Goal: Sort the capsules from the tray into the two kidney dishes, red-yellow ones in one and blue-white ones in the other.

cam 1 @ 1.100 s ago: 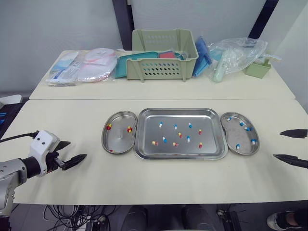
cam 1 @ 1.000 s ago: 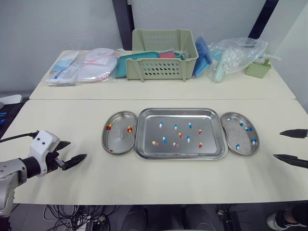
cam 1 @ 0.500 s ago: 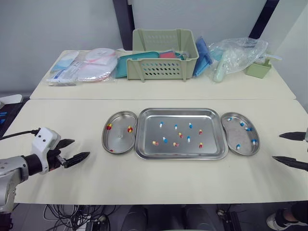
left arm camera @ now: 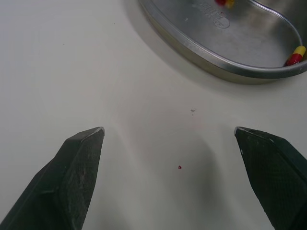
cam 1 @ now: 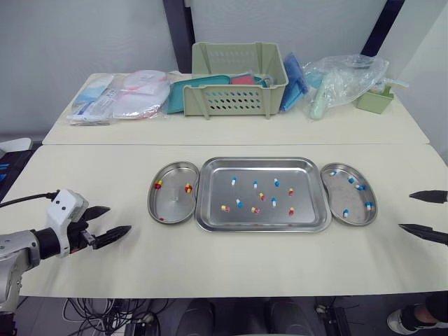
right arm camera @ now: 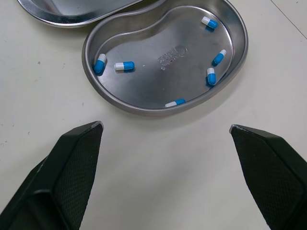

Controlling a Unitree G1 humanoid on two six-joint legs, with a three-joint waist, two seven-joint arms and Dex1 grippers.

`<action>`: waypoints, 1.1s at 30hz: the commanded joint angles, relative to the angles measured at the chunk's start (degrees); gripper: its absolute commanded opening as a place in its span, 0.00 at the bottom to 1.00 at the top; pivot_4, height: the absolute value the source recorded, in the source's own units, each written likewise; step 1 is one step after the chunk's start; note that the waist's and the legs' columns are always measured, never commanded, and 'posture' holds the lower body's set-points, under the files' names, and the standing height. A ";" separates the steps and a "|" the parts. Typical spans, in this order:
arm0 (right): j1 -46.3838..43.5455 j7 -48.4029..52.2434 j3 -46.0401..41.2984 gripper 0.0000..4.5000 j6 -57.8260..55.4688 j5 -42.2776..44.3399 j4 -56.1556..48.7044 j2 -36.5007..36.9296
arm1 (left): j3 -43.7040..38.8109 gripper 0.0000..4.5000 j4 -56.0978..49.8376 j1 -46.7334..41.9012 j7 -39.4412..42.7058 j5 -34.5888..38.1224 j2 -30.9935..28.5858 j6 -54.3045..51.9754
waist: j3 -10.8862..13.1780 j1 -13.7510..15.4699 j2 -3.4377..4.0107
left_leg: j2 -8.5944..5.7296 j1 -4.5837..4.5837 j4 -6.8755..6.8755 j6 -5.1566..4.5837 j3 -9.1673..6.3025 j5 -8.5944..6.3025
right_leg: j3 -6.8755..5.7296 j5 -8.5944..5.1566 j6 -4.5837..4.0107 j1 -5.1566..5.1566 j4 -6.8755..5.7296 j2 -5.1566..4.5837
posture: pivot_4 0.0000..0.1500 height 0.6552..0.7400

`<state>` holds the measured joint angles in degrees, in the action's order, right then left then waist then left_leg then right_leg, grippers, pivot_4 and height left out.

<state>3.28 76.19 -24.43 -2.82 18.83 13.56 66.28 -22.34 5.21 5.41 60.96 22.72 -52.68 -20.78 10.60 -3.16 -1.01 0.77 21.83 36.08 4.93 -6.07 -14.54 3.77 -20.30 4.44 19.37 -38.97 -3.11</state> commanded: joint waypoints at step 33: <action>15.88 -11.03 -5.09 0.99 2.42 5.98 -33.54 -16.53 | -5.02 1.00 -9.01 11.92 -1.05 3.76 4.34 -0.21 | -0.01 0.29 0.00 | 0.01 0.00 0.00 0.00 -0.03 0.00 | 0.00 0.00 0.00 -0.04 0.00 0.00 | 1.00 1.00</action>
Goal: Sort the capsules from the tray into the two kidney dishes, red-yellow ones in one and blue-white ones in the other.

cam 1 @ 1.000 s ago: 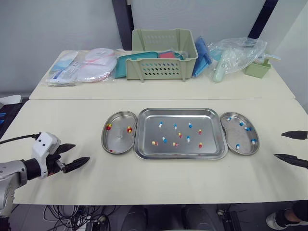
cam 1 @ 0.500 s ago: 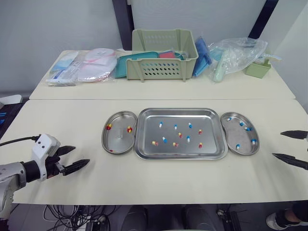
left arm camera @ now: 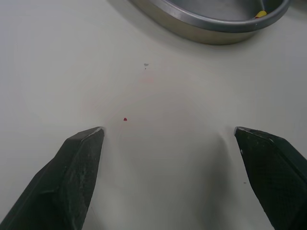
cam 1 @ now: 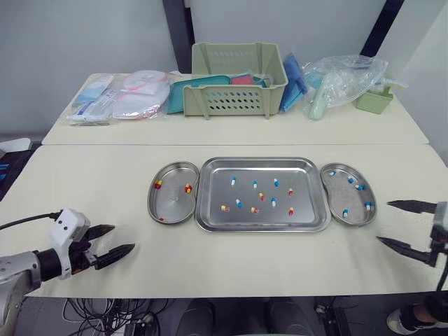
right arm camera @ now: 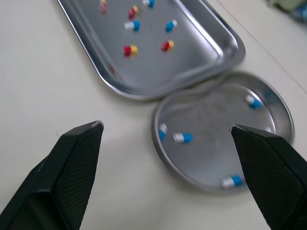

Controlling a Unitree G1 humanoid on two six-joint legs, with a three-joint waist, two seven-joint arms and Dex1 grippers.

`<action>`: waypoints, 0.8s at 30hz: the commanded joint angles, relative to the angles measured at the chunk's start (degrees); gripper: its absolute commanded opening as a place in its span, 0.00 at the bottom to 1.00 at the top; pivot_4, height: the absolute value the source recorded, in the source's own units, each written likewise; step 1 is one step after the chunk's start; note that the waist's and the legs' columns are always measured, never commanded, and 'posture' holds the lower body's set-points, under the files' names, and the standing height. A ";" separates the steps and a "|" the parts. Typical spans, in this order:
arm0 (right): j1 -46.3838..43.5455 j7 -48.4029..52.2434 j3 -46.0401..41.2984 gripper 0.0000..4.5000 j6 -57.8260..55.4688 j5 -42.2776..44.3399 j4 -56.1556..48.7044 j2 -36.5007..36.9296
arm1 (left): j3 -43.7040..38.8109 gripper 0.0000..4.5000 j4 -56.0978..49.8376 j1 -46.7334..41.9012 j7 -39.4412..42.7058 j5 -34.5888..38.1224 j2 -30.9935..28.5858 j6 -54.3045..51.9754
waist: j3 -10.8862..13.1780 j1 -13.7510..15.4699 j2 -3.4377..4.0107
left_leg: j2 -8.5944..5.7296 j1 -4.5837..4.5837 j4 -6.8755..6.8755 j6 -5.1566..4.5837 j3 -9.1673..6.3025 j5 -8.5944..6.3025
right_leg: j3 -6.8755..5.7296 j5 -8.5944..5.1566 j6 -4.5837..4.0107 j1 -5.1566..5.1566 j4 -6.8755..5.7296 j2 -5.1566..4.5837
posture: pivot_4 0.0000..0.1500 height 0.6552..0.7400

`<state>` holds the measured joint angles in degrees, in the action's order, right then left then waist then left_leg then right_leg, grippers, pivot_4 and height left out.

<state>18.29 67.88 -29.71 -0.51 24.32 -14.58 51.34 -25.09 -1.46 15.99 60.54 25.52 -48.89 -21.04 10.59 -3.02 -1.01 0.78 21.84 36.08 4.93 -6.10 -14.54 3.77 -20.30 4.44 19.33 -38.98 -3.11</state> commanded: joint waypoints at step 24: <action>-1.86 -7.33 21.22 0.99 -3.87 -0.19 -11.74 -10.38 | -1.15 1.00 -27.53 4.61 -0.39 4.75 -2.55 -1.76 | -0.14 1.50 -0.21 | -0.03 -0.03 0.03 0.01 -0.07 0.00 | -0.07 0.00 -0.01 -0.06 0.02 -0.02 | 1.00 1.00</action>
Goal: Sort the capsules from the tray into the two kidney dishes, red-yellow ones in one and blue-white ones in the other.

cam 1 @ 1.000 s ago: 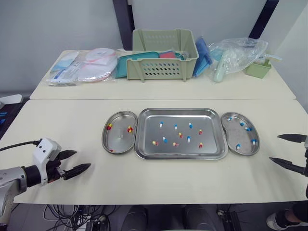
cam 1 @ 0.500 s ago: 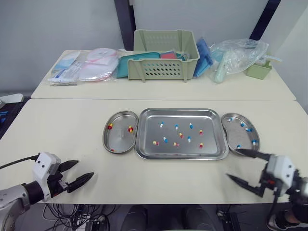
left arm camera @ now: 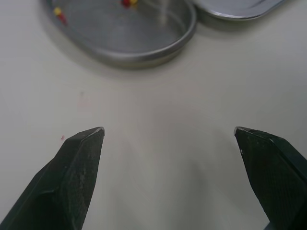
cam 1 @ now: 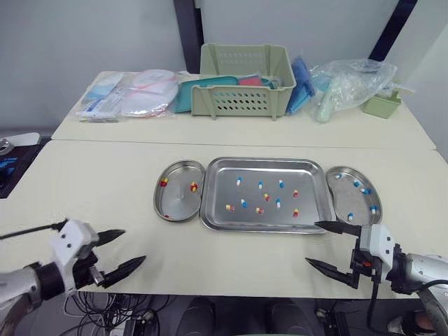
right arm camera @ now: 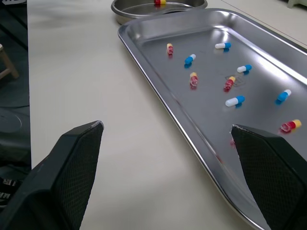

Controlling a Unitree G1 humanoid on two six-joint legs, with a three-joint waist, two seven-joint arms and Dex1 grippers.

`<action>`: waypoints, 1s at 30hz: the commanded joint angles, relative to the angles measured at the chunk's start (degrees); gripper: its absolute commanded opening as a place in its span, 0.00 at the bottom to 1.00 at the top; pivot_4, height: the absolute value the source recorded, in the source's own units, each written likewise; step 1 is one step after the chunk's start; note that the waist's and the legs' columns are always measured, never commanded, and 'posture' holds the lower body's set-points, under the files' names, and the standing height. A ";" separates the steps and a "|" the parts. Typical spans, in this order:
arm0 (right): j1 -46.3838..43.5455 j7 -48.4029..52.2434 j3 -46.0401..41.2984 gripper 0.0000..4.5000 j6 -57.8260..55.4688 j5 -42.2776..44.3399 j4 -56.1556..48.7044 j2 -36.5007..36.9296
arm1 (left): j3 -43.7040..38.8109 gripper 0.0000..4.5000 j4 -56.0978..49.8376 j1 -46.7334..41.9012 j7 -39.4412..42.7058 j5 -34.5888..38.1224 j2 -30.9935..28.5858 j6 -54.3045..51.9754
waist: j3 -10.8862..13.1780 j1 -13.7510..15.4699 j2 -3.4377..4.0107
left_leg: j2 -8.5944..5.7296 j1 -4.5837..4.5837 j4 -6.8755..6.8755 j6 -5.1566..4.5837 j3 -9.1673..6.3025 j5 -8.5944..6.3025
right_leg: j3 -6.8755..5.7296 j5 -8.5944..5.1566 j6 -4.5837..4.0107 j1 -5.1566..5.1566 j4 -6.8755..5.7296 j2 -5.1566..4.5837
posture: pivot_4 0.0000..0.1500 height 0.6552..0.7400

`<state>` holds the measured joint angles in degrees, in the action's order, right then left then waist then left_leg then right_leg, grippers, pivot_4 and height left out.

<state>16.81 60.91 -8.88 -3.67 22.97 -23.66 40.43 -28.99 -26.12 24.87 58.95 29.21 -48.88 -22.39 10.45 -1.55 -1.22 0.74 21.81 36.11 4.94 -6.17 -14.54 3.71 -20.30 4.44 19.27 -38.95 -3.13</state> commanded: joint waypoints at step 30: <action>2.87 -2.84 2.99 1.00 2.53 -0.69 -2.01 -1.13 | 51.41 0.65 36.91 -63.86 15.85 -25.27 10.88 12.73 | 0.04 -0.37 0.02 | -0.03 0.10 0.11 0.00 -0.07 0.01 | -0.08 0.00 0.01 0.06 -0.04 0.06 | 1.00 1.00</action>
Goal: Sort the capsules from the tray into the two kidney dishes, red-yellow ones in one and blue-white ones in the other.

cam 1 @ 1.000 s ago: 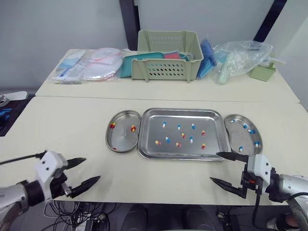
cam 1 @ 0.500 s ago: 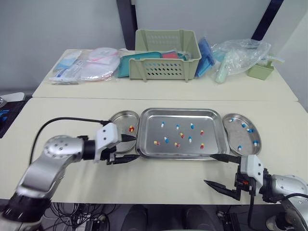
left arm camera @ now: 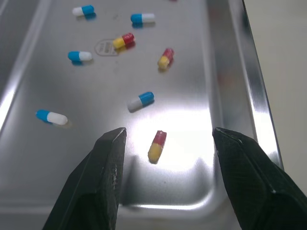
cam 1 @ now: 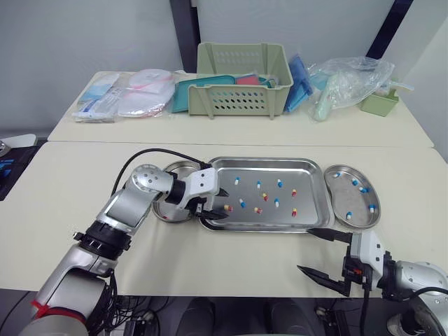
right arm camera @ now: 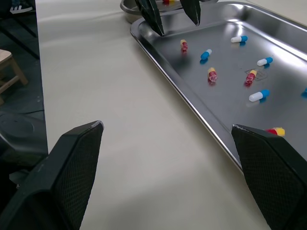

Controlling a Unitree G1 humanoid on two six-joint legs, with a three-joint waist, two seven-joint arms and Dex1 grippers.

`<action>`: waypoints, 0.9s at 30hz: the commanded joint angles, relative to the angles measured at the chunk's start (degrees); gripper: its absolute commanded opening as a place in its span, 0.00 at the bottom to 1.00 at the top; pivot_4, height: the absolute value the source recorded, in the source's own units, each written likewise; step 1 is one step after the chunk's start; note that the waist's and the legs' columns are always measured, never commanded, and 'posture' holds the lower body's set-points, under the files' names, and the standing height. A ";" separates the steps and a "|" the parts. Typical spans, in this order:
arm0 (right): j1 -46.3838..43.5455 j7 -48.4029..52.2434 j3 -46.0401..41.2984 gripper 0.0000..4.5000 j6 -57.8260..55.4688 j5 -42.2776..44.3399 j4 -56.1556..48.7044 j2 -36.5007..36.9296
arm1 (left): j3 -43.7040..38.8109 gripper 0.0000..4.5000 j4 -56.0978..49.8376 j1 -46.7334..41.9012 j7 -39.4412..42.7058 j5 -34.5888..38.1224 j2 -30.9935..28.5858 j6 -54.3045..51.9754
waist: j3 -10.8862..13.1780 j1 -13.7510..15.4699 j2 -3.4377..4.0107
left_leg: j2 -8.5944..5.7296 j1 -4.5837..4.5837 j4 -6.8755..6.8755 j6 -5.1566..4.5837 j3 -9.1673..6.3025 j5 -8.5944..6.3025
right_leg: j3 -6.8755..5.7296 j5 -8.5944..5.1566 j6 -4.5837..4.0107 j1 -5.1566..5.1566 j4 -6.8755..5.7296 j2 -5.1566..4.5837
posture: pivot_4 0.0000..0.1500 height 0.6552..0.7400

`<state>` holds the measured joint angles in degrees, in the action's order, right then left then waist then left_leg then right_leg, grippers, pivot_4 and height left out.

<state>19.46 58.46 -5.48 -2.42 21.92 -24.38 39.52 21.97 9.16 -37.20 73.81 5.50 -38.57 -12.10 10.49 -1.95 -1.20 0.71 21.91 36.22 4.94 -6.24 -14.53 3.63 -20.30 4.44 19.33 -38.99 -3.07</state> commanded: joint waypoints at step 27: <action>-0.23 -3.12 -1.20 1.00 -4.74 2.32 -6.01 0.87 | 1.41 0.01 6.97 -5.47 3.48 -7.78 5.16 3.88 | 0.00 0.08 0.00 | -0.01 0.04 0.08 0.00 -0.06 0.00 | -0.04 0.00 0.00 -0.02 -0.01 0.00 | 1.00 1.00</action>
<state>19.18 55.73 -5.57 -7.10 23.41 -28.01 40.02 24.51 17.41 -42.44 76.67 -3.05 -32.77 -8.23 10.49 -1.88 -1.20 0.70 21.95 36.30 4.93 -6.30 -14.53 3.59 -20.30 4.44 19.31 -39.00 -3.07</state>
